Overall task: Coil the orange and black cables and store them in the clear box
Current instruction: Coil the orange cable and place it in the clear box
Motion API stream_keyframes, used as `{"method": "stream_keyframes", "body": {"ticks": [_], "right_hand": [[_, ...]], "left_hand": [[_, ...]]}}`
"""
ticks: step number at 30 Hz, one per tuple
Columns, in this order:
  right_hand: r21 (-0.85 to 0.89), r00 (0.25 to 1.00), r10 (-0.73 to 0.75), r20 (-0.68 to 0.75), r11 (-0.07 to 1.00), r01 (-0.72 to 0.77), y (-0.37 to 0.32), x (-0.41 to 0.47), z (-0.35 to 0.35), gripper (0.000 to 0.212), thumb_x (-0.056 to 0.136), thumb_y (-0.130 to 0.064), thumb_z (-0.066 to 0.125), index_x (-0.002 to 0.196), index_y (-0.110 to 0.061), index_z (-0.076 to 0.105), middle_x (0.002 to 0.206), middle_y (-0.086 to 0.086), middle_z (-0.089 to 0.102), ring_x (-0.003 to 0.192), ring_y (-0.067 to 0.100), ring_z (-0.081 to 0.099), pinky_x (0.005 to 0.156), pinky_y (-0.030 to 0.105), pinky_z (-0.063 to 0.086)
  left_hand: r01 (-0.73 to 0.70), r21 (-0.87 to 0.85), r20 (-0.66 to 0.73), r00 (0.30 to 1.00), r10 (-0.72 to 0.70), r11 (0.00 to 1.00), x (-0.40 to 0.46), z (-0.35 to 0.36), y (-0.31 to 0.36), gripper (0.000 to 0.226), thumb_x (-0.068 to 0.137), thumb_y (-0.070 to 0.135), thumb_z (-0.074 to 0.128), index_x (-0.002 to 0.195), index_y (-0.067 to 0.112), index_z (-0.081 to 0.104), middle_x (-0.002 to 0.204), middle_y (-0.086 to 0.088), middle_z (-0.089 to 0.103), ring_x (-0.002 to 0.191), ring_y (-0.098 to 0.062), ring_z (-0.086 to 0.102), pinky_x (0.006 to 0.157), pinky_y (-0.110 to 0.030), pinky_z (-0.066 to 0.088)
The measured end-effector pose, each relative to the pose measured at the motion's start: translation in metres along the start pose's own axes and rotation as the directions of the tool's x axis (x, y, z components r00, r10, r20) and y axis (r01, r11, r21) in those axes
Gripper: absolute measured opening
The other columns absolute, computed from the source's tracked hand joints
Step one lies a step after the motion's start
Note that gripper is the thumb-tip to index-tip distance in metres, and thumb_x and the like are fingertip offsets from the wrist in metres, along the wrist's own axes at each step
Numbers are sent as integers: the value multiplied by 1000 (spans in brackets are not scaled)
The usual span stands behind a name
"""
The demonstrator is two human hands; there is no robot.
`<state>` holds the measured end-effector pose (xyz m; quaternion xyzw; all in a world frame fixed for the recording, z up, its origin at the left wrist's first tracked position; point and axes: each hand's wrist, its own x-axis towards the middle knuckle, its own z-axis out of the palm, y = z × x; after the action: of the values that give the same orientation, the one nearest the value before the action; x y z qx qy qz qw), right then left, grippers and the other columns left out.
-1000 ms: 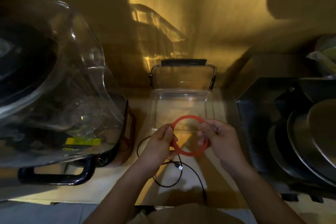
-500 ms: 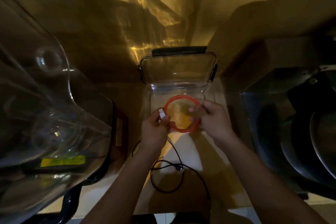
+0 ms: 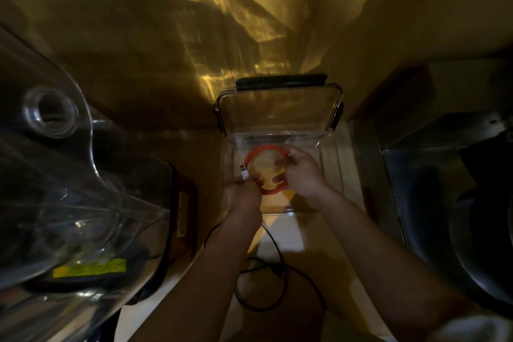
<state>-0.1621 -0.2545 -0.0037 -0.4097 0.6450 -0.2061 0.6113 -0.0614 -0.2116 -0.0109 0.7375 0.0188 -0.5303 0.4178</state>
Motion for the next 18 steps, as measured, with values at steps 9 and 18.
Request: {"method": "stream_keyframes", "body": {"ticks": [9, 18], "right_hand": [[-42, 987, 23, -157, 999, -30, 22, 34, 14, 28, 84, 4, 44, 91, -20, 58, 102, 16, 68, 97, 36, 65, 87, 51, 56], [-111, 988, -26, -153, 994, 9, 47, 53, 15, 31, 71, 7, 49, 77, -11, 74, 83, 16, 75, 82, 36, 71, 76, 53, 59]], "left_hand": [[47, -23, -97, 994, -49, 999, 4, 14, 7, 16, 92, 0, 52, 101, 10, 61, 116, -19, 64, 96, -26, 59, 92, -43, 53], [92, 80, 63, 993, -97, 993, -3, 11, 20, 41, 98, -2, 46, 138, -2, 45, 140, -23, 52, 88, -25, 60, 69, -27, 50]]}}
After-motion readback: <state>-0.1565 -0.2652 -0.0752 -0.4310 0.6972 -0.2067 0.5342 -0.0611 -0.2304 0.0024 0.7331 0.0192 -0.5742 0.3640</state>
